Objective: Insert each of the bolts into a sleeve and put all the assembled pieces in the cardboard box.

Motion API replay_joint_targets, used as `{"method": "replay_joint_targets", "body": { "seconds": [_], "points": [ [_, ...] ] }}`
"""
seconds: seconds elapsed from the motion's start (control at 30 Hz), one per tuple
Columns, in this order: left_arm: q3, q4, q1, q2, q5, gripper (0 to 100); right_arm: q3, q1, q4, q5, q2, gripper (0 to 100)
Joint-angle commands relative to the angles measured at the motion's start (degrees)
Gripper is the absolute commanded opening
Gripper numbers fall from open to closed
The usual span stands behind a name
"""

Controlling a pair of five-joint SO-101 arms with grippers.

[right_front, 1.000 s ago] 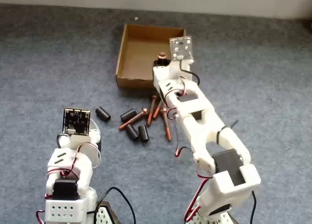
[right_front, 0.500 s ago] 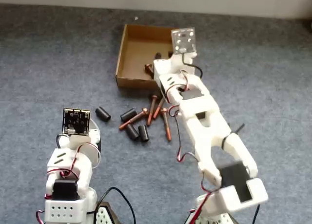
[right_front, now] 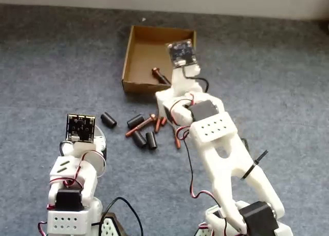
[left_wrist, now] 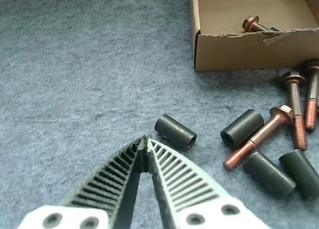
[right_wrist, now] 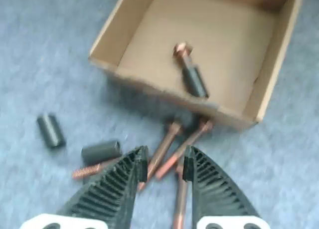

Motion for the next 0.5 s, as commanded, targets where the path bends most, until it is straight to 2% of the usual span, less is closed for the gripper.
{"method": "replay_joint_targets", "body": {
  "seconds": [0.0, 0.17, 0.47],
  "points": [
    [-0.31, -1.32, -0.75, -0.57, 0.18, 1, -0.48, -4.26, 6.37, 0.18, -1.71, 11.6],
    [-0.31, -1.32, -0.75, -0.57, 0.18, 1, -0.48, -9.36, 10.42, 0.18, 2.07, 11.6],
    [-0.31, -1.32, -0.75, -0.57, 0.18, 1, -5.32, -12.79, 11.91, -1.05, 15.96, 11.9]
  ]
}}
